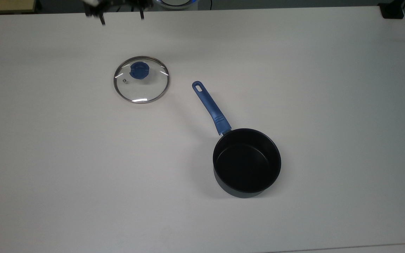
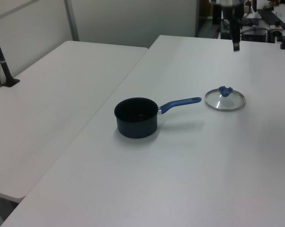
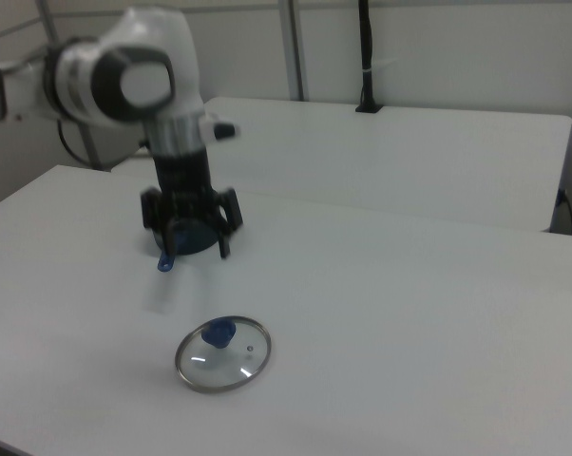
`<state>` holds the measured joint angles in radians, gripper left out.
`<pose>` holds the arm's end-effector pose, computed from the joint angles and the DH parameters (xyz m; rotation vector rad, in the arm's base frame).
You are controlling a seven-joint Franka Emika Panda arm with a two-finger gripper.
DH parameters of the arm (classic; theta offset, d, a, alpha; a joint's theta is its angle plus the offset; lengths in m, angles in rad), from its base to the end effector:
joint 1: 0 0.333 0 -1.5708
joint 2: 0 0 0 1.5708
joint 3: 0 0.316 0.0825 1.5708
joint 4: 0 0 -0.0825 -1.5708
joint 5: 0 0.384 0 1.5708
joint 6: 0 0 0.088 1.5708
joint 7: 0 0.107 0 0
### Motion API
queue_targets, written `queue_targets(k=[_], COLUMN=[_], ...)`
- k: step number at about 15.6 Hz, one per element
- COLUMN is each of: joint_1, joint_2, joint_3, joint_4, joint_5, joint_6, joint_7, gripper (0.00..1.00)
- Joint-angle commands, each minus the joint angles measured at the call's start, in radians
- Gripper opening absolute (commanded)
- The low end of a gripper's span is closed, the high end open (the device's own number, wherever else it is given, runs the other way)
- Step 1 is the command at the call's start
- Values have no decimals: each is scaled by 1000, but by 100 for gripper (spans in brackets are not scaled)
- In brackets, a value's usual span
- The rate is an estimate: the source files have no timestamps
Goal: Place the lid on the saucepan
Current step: 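Lower the gripper onto the blue knob of the glass lid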
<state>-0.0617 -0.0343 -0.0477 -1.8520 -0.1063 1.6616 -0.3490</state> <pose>0.5302 -0.0690 0.5189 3.0393 0.3938 -0.2695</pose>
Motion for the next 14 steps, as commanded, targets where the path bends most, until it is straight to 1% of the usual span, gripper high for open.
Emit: queue_targets(k=[1,3,5,7,10,13,14], joint_1=[-7,-17,-17,-12,-4,2,3], joint_2=[-10,13,48,89,145,171,174], joint_3=[-4,-4,-4,-4,-3,-3,-3], joint_4=[-226,-280,-295,-294,-294,-294,-294], joint_5=[-15,-15,-10,3,42,42,42], joint_6=[292,409,475,484,487,497,504], joint_7=[77,125,188,237,295,298,298], gripper=[100,100,100,100,100,100,91])
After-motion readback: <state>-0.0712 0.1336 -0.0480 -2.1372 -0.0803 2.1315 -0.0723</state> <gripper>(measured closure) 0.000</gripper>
